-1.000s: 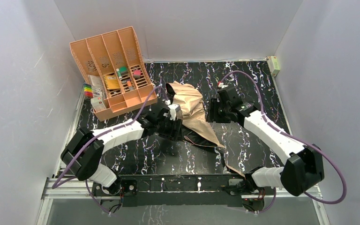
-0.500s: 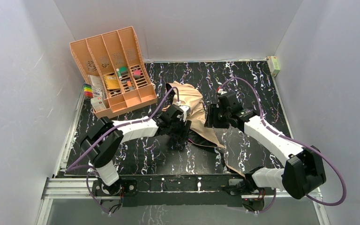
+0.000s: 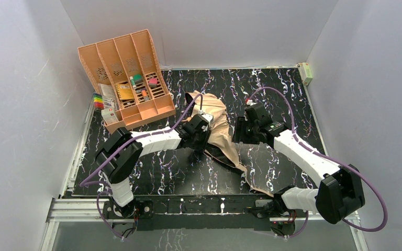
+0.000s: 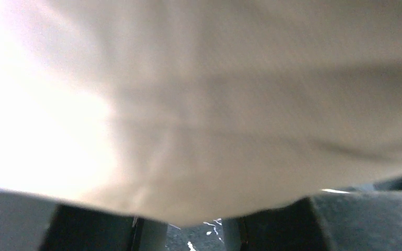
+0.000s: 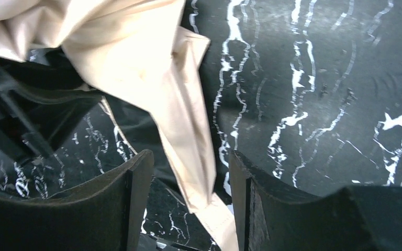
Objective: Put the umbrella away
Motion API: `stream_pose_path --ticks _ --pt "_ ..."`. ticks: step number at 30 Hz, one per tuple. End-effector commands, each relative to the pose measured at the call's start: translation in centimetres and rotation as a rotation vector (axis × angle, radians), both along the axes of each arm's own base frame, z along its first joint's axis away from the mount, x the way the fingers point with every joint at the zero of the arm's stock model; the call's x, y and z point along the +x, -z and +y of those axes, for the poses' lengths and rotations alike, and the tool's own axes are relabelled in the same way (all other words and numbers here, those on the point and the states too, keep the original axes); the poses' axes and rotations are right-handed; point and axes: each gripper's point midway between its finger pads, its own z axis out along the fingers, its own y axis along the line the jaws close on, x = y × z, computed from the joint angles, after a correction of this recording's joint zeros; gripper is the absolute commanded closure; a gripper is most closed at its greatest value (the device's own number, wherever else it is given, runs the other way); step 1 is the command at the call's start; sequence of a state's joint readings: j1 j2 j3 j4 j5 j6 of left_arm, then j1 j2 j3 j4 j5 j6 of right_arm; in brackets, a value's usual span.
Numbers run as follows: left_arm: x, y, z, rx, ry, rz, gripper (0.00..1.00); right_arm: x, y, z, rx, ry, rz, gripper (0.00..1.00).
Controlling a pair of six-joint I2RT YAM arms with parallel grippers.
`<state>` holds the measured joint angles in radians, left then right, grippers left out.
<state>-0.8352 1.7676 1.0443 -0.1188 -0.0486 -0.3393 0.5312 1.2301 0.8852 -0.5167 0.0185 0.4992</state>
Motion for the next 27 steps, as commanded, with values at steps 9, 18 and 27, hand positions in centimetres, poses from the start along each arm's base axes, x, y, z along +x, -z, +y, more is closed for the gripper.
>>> stream_pose_path --ticks 9,18,27 --pt "2.1 -4.9 1.5 -0.017 -0.038 -0.118 0.48 -6.3 2.4 -0.7 0.101 -0.111 0.207 0.19" --pt "-1.2 -7.4 2.5 -0.163 -0.045 -0.088 0.37 -9.9 5.5 -0.5 0.183 -0.091 0.320 0.18" --pt "-4.0 -8.2 1.7 -0.284 -0.007 -0.009 0.37 -10.9 6.3 0.0 0.235 -0.115 0.335 0.36"
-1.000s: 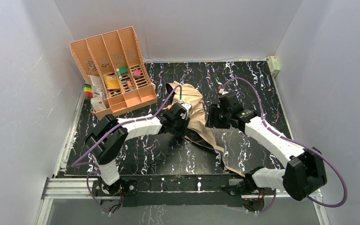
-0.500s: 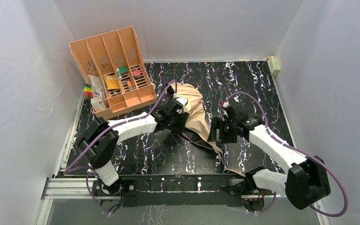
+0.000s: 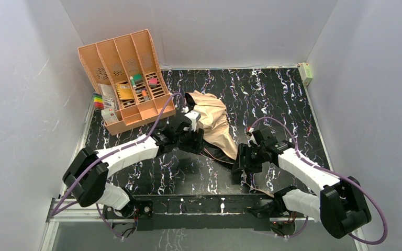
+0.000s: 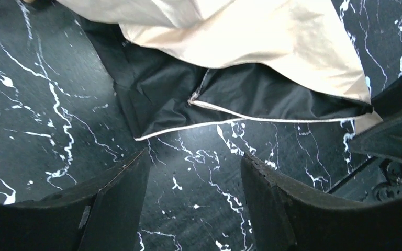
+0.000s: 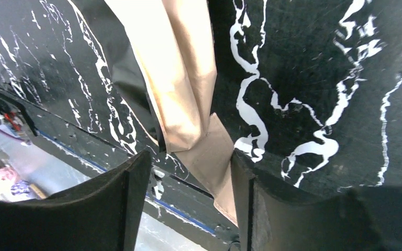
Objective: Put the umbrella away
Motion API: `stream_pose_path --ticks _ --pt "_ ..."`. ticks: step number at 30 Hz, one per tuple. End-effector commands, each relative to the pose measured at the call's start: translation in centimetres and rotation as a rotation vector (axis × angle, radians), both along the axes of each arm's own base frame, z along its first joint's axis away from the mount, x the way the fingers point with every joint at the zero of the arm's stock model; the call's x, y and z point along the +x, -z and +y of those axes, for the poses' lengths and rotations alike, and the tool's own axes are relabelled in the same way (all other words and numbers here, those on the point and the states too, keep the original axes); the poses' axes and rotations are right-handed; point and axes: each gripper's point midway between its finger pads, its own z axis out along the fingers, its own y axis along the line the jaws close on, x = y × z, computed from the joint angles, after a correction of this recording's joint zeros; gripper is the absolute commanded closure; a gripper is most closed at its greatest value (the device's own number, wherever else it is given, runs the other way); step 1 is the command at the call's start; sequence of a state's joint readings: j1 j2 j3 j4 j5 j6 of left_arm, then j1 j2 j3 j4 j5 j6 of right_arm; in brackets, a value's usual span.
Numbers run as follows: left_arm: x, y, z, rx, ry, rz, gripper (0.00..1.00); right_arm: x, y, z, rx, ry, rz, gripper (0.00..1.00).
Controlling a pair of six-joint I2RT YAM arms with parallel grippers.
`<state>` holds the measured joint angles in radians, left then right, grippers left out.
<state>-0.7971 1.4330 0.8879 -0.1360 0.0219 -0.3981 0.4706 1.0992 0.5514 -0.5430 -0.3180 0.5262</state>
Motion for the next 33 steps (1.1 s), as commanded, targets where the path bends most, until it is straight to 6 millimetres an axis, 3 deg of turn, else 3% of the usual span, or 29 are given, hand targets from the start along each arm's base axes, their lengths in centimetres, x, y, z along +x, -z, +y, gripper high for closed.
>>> stream_pose_path --ticks 1,4,8,13,19,22,26,33 --pt "-1.9 -1.6 -0.9 -0.116 0.044 0.038 0.37 -0.4 -0.4 1.2 0.090 -0.010 -0.010 0.45" --pt "-2.9 -1.6 -0.9 -0.149 0.054 0.059 0.37 -0.5 -1.0 1.7 0.117 -0.004 -0.026 0.70" --pt "-4.5 -2.2 -1.0 -0.217 0.075 0.091 0.37 -0.5 -3.5 3.7 0.206 -0.013 -0.067 1.00" --pt "-6.0 -2.8 -0.6 -0.282 0.089 0.107 0.37 -0.1 -7.6 8.0 0.317 -0.066 -0.134 1.00" --pt "-6.6 -3.8 0.9 -0.304 0.043 0.064 0.37 -0.2 -12.9 14.8 0.346 -0.216 -0.234 1.00" --pt "-6.7 -4.2 1.8 -0.292 0.017 0.049 0.37 -0.2 -14.7 17.0 0.332 -0.267 -0.273 1.00" --pt "-6.8 -4.6 2.8 -0.287 -0.015 0.027 0.37 2.4 -16.6 17.3 0.247 -0.249 -0.379 1.00" --pt "-6.3 -4.4 4.1 -0.256 -0.077 -0.003 0.37 10.2 -19.3 15.9 0.118 -0.249 -0.522 1.00"
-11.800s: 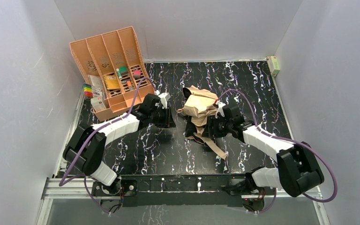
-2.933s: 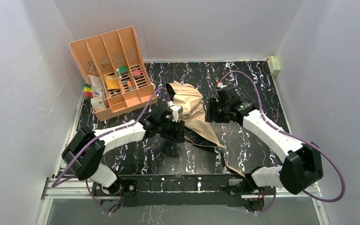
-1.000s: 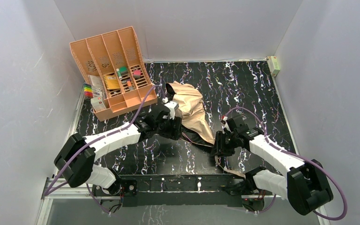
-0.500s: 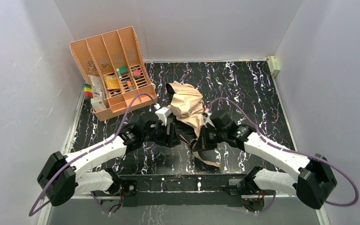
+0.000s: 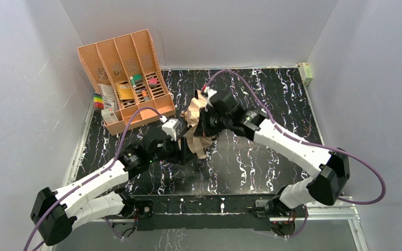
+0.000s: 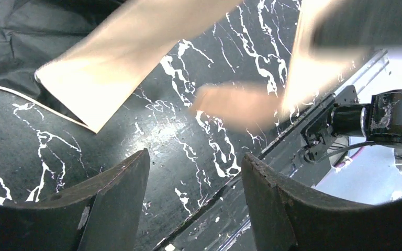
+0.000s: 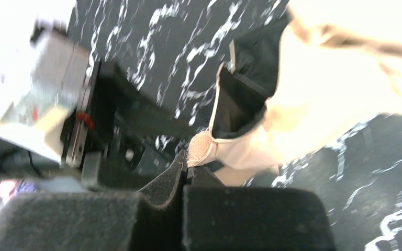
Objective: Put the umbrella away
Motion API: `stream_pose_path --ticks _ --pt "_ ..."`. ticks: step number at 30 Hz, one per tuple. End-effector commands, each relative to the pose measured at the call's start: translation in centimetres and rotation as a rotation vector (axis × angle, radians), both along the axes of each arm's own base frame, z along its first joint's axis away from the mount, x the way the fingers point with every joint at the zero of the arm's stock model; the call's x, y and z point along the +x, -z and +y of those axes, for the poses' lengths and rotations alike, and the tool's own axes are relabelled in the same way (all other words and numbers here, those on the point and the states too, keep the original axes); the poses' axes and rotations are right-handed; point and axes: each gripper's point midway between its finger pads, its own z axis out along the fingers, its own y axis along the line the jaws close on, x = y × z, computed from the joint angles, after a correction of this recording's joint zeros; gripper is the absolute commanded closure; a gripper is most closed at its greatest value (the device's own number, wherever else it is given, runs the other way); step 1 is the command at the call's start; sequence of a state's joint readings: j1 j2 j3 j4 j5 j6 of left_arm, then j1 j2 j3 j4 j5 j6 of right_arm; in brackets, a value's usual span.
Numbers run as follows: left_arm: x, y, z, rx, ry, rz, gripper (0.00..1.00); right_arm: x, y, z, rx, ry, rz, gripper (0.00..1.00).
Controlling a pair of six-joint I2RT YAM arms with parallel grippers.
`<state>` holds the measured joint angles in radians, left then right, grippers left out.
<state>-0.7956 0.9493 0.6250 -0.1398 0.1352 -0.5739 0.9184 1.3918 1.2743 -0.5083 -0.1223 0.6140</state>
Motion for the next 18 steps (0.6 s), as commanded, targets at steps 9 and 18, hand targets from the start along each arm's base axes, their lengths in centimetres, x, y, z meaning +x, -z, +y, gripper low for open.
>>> stream_pose_path --ticks 9,18 --pt "2.6 0.2 1.8 0.120 -0.127 -0.055 0.35 16.1 0.0 -4.5 -0.066 0.044 -0.146 1.00" --pt "6.5 -0.5 1.5 0.137 -0.158 -0.083 0.30 25.4 6.4 -6.4 -0.007 0.113 -0.089 1.00"
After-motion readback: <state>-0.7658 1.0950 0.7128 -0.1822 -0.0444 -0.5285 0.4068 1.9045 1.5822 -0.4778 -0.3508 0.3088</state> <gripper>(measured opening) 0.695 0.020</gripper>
